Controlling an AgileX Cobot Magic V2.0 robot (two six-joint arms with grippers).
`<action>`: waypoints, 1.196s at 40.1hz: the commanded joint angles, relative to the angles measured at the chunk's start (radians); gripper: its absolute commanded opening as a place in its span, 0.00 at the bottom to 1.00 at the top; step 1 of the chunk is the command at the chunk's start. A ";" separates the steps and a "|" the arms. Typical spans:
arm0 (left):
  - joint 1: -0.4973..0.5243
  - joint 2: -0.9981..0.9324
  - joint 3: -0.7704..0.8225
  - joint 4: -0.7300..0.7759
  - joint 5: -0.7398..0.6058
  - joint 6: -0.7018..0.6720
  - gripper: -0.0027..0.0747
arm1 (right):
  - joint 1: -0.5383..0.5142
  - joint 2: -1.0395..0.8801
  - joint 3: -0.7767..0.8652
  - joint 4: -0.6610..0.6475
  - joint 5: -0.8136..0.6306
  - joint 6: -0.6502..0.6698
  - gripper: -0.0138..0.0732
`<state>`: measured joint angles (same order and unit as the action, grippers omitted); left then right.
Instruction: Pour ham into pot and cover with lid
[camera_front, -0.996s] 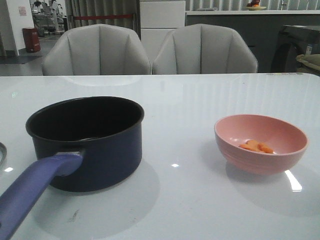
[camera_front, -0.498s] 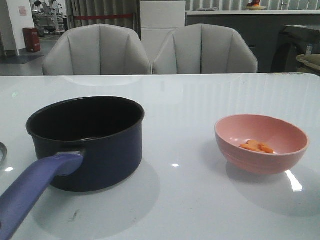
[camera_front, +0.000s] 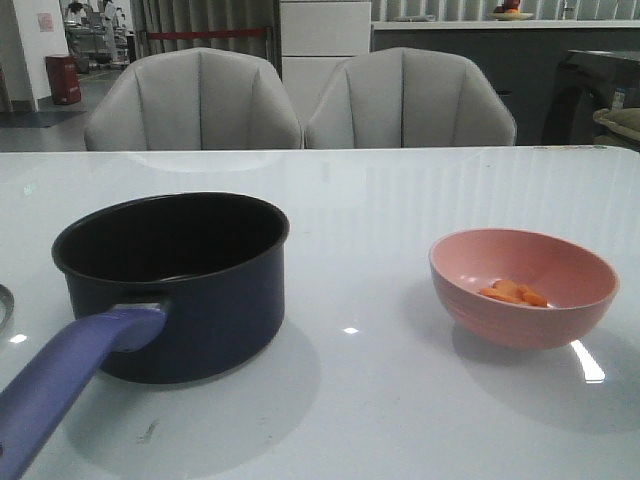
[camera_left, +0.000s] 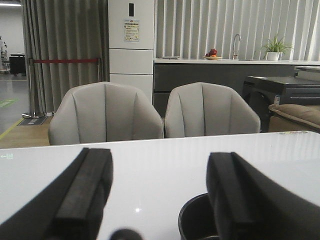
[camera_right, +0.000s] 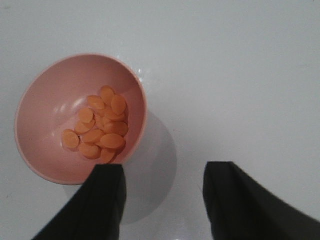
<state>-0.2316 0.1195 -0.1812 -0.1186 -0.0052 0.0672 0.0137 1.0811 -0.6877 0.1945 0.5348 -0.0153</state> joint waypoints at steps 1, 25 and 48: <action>-0.007 0.009 -0.029 -0.007 -0.083 -0.001 0.61 | -0.004 0.121 -0.107 0.033 0.017 -0.021 0.69; -0.007 0.009 -0.029 -0.007 -0.083 -0.001 0.61 | 0.050 0.609 -0.396 0.100 0.105 -0.140 0.69; -0.007 0.009 -0.029 -0.007 -0.082 -0.001 0.61 | 0.052 0.699 -0.453 0.139 0.132 -0.127 0.32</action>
<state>-0.2316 0.1195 -0.1812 -0.1186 -0.0052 0.0672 0.0677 1.8195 -1.0992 0.3142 0.6674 -0.1427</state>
